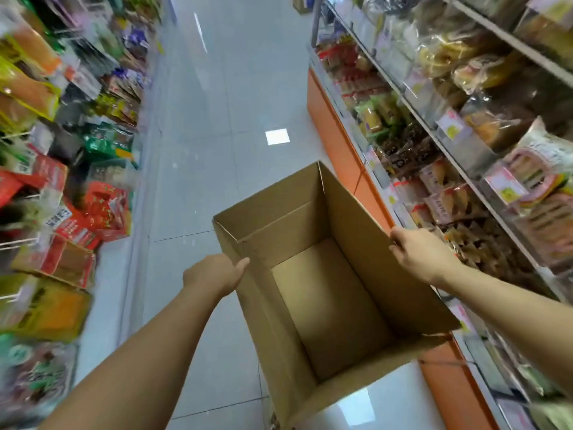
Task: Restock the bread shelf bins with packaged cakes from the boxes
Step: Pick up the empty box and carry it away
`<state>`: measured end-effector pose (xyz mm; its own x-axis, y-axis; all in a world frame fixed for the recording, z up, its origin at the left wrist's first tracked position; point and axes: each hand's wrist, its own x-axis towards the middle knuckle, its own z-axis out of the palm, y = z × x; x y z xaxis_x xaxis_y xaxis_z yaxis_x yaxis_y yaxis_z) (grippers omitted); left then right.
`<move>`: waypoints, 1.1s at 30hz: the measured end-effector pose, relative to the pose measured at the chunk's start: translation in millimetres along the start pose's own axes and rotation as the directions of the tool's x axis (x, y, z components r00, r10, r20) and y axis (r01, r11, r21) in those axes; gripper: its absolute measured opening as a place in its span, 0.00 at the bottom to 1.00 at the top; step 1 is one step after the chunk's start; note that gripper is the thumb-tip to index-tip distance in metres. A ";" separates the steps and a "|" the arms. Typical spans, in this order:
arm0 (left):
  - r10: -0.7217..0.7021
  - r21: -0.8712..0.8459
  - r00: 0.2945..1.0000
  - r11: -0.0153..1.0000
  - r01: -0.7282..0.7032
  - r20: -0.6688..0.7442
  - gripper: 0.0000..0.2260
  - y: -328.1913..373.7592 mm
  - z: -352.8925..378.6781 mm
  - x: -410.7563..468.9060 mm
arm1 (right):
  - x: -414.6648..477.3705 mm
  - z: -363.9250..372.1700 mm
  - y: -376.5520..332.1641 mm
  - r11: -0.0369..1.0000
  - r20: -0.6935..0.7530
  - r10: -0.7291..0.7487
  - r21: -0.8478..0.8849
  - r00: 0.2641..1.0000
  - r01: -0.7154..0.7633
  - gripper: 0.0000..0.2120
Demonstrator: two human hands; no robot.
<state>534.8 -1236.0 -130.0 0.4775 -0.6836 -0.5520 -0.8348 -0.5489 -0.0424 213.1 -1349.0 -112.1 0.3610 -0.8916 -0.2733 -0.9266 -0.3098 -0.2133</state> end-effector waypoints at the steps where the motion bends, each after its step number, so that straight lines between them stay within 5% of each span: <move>1: -0.038 -0.106 0.999 0.994 0.041 0.023 0.27 -12.7 -4.2 0.6 | 6.1 -6.6 -12.5 1.000 0.006 -0.027 0.005 1.000 0.027 0.05; 5: -0.020 -0.623 0.996 0.780 0.068 0.083 0.35 -47.7 -8.7 -18.3 | 31.6 -27.5 -56.3 0.988 0.003 -0.155 0.010 0.988 0.155 0.03; 8: -0.050 -0.672 0.999 0.740 0.030 -0.010 0.42 -56.8 -0.6 -34.7 | 53.3 -39.5 -82.8 0.964 0.019 -0.264 -0.015 0.964 0.264 0.03; 12: -0.240 -0.699 0.970 0.699 0.155 -0.025 0.44 -66.5 12.3 -67.2 | 77.0 -58.4 -121.5 0.891 0.086 -0.445 -0.060 0.892 0.450 0.05; 19: -0.420 -0.853 0.906 0.453 0.260 0.053 0.54 -104.9 78.0 -153.4 | 56.6 -67.3 -222.3 0.582 0.169 -0.766 -0.227 0.620 0.781 0.06; 22: -0.456 -0.820 0.851 0.362 0.443 0.259 0.46 -117.6 81.4 -214.9 | 28.0 -54.8 -269.7 0.434 0.213 -0.845 -0.260 0.490 0.862 0.09; 27: -0.547 -0.764 0.729 0.230 0.603 0.411 0.27 -142.0 105.1 -298.2 | -31.3 -22.0 -331.8 0.251 0.280 -0.911 -0.210 0.304 0.945 0.07; 30: -0.569 -0.752 0.673 0.137 0.645 0.473 0.07 -152.7 123.9 -340.8 | -66.9 -1.7 -361.0 0.158 0.322 -0.925 -0.155 0.201 0.975 0.05; 33: -0.532 -0.726 0.640 0.066 0.684 0.554 0.06 -167.0 147.8 -376.9 | -106.7 17.4 -389.4 0.067 0.373 -0.922 -0.121 0.108 0.990 0.06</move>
<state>453.8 -815.6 -37.9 0.5978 0.1210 -0.7925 0.4704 -0.8534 0.2246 537.3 -1127.4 -16.1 0.9323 0.3124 -0.1823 0.2826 -0.9437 -0.1717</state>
